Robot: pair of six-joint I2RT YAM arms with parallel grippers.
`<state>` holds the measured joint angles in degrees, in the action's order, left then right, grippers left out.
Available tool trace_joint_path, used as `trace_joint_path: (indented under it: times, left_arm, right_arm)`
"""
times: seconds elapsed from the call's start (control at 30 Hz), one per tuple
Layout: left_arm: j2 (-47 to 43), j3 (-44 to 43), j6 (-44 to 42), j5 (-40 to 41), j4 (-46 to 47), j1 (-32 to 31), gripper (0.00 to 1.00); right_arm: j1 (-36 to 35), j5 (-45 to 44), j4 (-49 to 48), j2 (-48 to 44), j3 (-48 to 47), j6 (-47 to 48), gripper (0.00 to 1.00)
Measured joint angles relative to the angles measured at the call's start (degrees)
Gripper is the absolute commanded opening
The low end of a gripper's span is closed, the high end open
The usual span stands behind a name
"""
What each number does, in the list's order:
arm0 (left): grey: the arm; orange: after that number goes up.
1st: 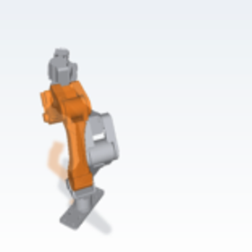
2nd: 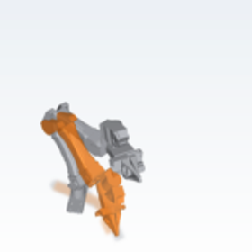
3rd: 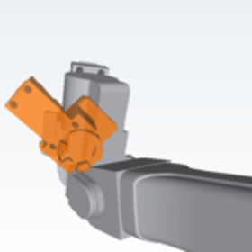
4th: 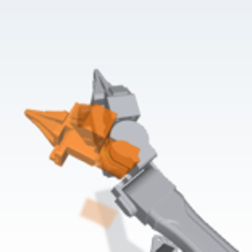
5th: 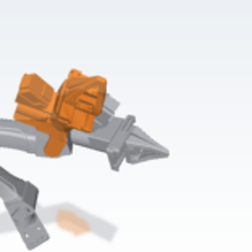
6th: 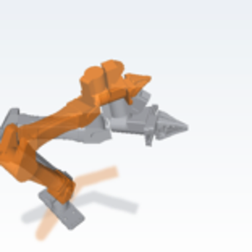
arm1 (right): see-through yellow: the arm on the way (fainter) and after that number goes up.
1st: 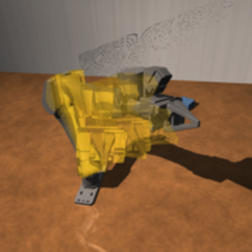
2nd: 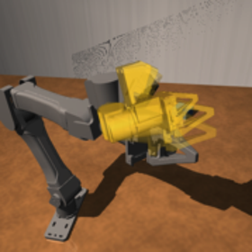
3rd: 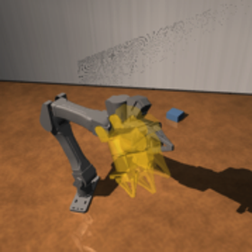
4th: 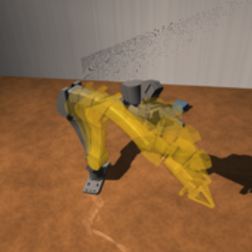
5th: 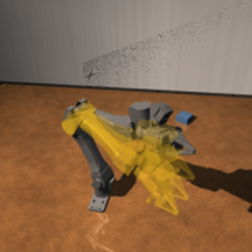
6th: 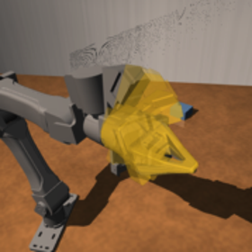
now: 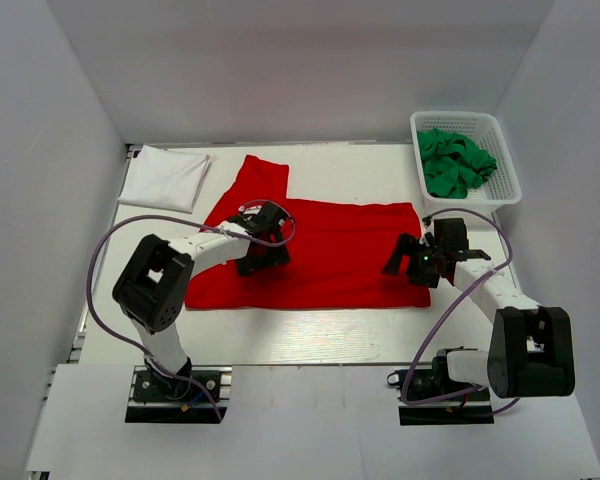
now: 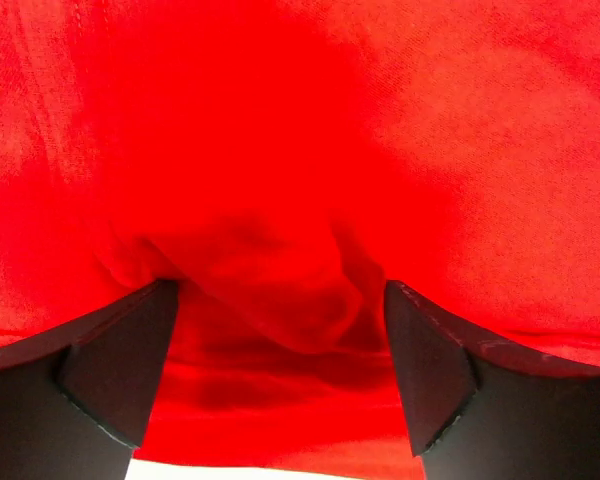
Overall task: Fold and stack the t-shirts
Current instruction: Fold the flattened tshirt in 1/3 of the way
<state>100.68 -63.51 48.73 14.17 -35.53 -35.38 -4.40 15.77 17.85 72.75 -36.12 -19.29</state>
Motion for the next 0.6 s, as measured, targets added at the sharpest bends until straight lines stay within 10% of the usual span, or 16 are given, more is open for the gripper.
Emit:
trace_joint_path:
  times: [0.6]
  left_arm:
    - [4.72, -6.84, -4.85, 11.15, 7.32, 0.02, 0.93]
  right_arm:
    - [0.00, -0.20, 0.24, 0.02, -1.22, 0.55, 0.90]
